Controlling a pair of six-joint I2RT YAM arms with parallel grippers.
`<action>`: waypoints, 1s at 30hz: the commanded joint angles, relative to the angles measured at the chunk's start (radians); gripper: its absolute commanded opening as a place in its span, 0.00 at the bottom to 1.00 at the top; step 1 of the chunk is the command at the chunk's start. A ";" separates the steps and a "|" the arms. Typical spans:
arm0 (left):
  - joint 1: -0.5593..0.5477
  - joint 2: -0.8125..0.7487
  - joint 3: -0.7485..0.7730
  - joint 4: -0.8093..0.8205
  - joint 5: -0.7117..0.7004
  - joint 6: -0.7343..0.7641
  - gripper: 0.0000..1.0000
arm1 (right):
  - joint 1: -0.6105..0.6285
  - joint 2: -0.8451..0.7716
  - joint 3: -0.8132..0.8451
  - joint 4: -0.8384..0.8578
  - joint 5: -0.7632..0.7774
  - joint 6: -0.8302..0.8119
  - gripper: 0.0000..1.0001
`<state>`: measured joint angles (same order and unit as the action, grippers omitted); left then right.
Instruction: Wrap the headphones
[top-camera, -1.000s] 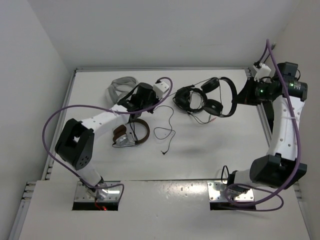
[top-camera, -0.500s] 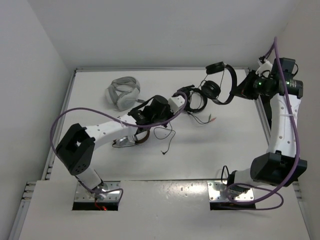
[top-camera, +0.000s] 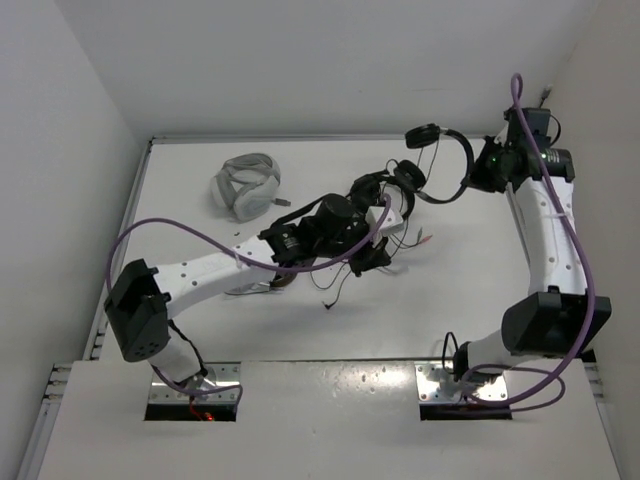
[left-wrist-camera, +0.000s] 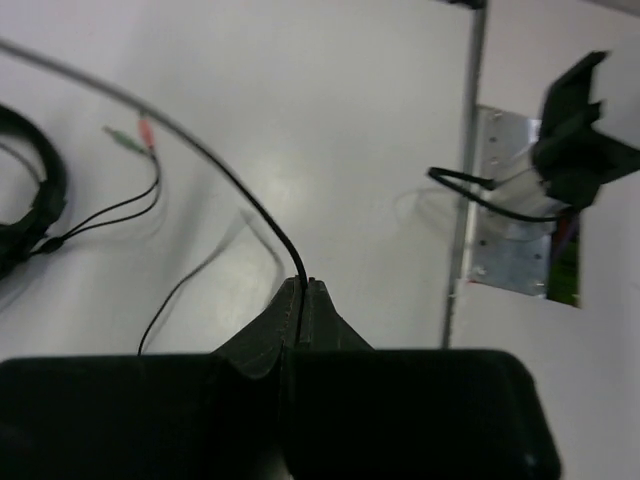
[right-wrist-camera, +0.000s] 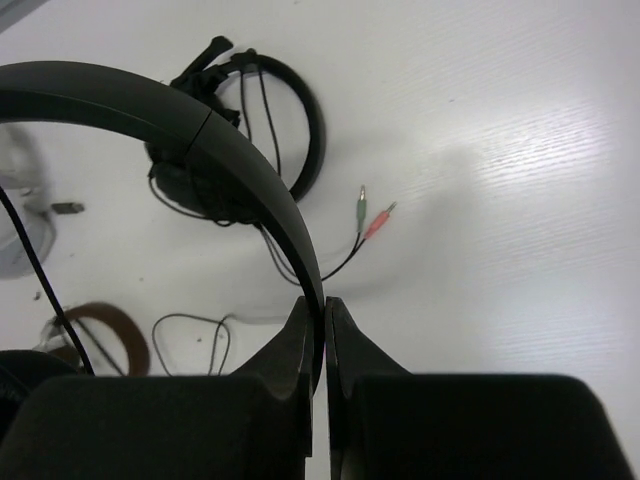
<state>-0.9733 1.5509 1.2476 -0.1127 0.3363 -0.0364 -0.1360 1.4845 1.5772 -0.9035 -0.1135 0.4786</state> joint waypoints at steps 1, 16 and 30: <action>-0.010 0.014 0.075 -0.011 0.194 -0.080 0.00 | 0.070 0.000 0.053 0.087 0.165 -0.004 0.00; 0.122 0.167 0.449 -0.139 0.478 -0.175 0.00 | 0.302 -0.124 -0.129 0.187 0.468 -0.353 0.00; 0.323 0.230 0.555 -0.012 0.509 -0.312 0.00 | 0.340 -0.253 -0.250 0.153 0.331 -0.689 0.00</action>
<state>-0.6823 1.7790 1.7260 -0.1925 0.8101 -0.3157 0.1806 1.2545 1.3483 -0.7650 0.2451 -0.1207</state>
